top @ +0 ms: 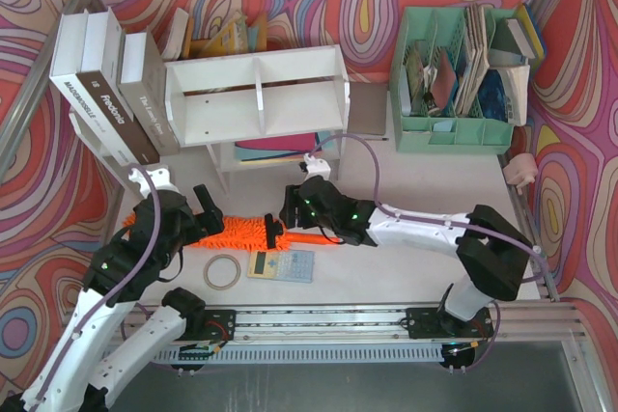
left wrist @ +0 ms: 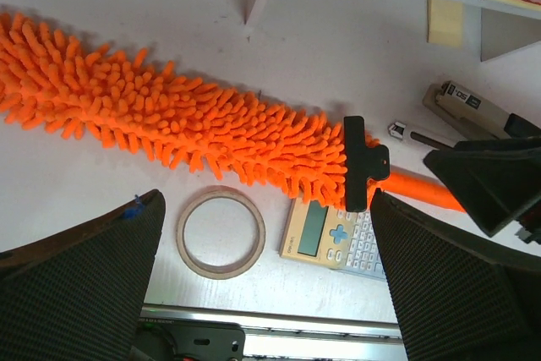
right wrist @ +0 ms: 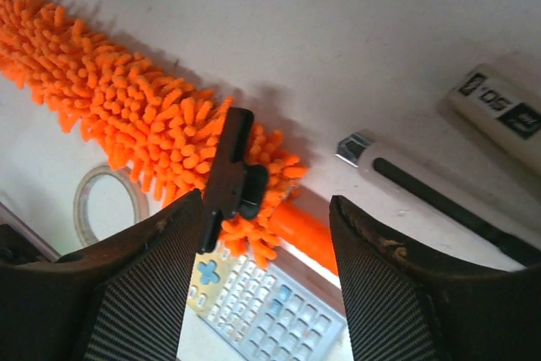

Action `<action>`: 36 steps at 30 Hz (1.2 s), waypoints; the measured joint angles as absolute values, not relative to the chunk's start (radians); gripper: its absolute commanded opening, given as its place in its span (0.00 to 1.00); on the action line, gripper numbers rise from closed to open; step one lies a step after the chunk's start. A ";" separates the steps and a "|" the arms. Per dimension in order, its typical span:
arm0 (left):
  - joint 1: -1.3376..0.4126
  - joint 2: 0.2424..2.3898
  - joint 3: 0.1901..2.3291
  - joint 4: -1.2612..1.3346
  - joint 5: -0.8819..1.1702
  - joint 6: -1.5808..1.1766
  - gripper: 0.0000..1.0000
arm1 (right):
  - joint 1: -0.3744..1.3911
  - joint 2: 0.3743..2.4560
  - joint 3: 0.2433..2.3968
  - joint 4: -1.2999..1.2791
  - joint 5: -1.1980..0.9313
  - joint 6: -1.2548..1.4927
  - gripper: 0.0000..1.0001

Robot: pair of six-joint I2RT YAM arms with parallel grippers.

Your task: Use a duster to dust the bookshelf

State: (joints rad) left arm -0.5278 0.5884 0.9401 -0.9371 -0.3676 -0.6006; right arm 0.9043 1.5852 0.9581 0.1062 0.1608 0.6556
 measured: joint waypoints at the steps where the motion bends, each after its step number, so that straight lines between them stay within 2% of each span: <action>1: -0.528 0.588 0.940 -0.937 -0.366 -0.601 0.98 | 0.911 1.601 0.972 0.101 0.162 0.659 0.52; 9: -0.528 0.590 0.938 -0.936 -0.358 -0.598 0.99 | 0.930 1.700 1.047 0.060 0.165 0.680 0.44; 36: -0.528 0.591 0.929 -0.933 -0.356 -0.598 0.98 | 0.938 1.808 1.106 0.039 0.093 0.680 0.38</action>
